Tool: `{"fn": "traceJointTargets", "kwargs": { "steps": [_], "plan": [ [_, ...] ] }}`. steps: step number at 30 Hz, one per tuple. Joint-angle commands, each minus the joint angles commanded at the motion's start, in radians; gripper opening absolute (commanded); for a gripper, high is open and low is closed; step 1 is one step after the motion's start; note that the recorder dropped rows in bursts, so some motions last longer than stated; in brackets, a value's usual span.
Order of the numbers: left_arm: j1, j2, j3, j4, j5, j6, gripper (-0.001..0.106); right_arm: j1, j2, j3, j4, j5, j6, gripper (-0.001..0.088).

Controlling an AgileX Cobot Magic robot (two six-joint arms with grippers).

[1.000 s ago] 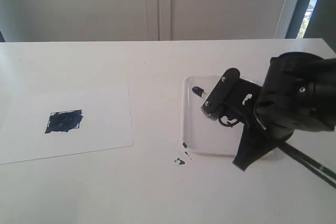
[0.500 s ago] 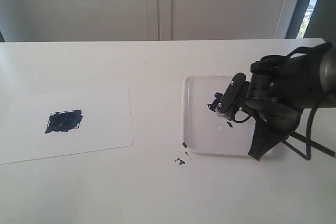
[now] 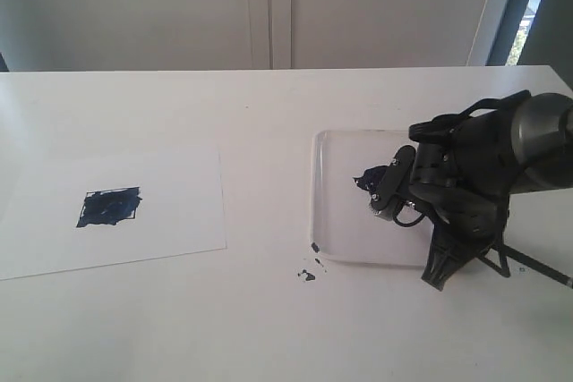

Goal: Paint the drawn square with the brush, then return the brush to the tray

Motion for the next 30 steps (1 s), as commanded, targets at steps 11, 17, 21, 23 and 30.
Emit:
{"fn": "traceJointTargets", "kwargs": {
  "steps": [11, 17, 21, 23, 30],
  "plan": [
    [0.000, 0.000, 0.000, -0.003, 0.000, 0.002, 0.000, 0.000, 0.002, 0.000, -0.042, -0.004, 0.071, 0.0288],
    [0.000, 0.000, 0.000, -0.003, 0.000, 0.004, 0.000, 0.000, 0.002, 0.000, -0.052, -0.011, 0.076, 0.0288],
    [0.000, 0.000, 0.000, -0.003, 0.000, 0.004, 0.000, 0.000, 0.000, 0.000, -0.088, -0.017, 0.132, 0.0288],
    [0.000, 0.000, 0.000, -0.003, -0.002, 0.003, 0.000, 0.000, -0.015, 0.000, -0.094, -0.031, 0.196, 0.0288],
    [0.000, 0.000, 0.000, -0.003, -0.002, 0.003, 0.000, 0.000, -0.141, 0.000, -0.108, -0.093, 0.329, 0.0283]
  ]
}}
